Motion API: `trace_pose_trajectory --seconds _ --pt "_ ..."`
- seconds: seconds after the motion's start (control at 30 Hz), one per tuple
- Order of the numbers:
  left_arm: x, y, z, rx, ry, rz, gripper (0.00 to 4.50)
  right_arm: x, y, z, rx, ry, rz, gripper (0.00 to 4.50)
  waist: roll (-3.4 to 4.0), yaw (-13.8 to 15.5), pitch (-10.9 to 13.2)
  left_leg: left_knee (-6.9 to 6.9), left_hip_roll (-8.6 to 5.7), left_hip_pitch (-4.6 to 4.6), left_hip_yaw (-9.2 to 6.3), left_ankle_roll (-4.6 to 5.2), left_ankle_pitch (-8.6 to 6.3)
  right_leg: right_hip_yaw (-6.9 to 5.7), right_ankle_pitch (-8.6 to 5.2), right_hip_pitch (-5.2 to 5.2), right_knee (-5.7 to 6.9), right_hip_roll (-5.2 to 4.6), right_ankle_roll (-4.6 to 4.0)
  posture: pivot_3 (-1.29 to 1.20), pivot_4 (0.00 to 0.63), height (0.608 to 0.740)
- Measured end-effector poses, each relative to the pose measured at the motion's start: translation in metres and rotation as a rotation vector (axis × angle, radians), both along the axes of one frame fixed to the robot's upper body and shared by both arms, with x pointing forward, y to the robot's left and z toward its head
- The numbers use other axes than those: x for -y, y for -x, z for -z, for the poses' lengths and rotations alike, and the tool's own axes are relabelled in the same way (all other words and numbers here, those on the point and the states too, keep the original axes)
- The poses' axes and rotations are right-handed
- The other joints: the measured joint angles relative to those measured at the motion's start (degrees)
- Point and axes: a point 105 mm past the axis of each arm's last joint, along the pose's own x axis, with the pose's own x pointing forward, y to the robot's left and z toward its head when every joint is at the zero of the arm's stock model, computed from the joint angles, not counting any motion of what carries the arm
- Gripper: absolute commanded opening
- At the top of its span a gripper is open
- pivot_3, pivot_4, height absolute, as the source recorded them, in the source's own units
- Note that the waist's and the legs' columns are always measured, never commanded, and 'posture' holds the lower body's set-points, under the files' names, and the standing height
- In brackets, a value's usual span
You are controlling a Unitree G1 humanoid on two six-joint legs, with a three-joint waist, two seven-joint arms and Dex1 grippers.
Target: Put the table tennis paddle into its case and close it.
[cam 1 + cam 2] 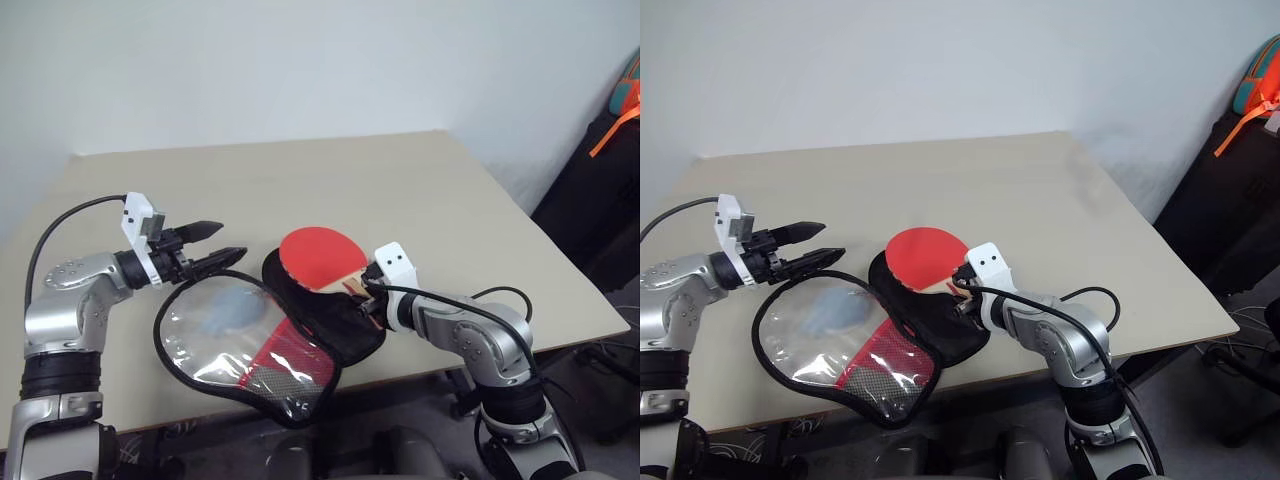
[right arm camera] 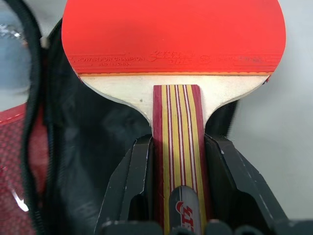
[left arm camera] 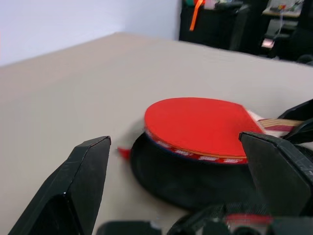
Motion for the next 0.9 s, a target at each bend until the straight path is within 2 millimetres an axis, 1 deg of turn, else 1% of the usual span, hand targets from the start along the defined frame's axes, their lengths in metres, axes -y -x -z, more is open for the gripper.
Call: trace_pose_trajectory --seconds 0.13,0.27,0.47,0.8,0.87,0.9 --pt "-0.002 -0.002 -0.005 0.016 -0.017 0.006 4.50 -0.009 0.002 0.000 -0.016 -0.024 -0.012 1.12 -0.01 0.0 0.0 0.00 -0.01 0.00 0.01 0.00 0.00 -0.01 -0.01 0.01 -0.01 -0.02 -0.01 0.00 0.000 0.715" --pt "-0.002 -0.001 -0.006 0.019 -0.018 0.013 4.50 -0.013 0.003 0.003 -0.036 -0.030 -0.007 1.12 -0.01 0.0 0.0 -0.01 0.01 0.00 0.01 -0.01 0.00 0.00 0.00 0.00 0.00 0.00 -0.01 0.00 0.000 0.715" --pt "-0.003 0.001 -0.006 0.009 -0.029 0.013 4.50 -0.013 0.004 0.020 -0.085 0.003 0.024 1.12 -0.02 0.0 0.0 -0.01 0.01 0.00 0.04 -0.01 0.00 0.00 0.00 -0.01 0.00 0.00 -0.01 0.00 0.000 0.715" --pt "-0.008 0.005 -0.005 -0.012 -0.045 0.004 4.50 -0.019 0.004 0.025 -0.082 -0.008 0.043 1.12 -0.09 0.0 -0.1 -0.03 0.04 0.03 0.04 -0.02 0.01 0.00 -0.01 0.00 0.01 0.01 -0.03 0.00 0.000 0.715" --pt "-0.008 0.005 -0.004 -0.014 -0.046 0.004 4.50 -0.021 0.003 0.026 -0.085 -0.013 0.044 1.86 -0.10 -0.1 -0.1 -0.03 0.04 0.03 0.04 -0.03 0.01 0.00 -0.01 0.00 0.01 0.01 -0.03 0.00 0.000 0.715" --pt "-0.008 0.005 -0.004 -0.014 -0.046 0.003 4.50 -0.022 0.003 0.028 -0.098 -0.016 0.045 2.11 -0.10 -0.1 -0.1 -0.02 0.04 0.04 0.04 -0.03 0.01 0.00 0.00 0.00 0.01 0.01 -0.03 0.00 0.000 0.715"
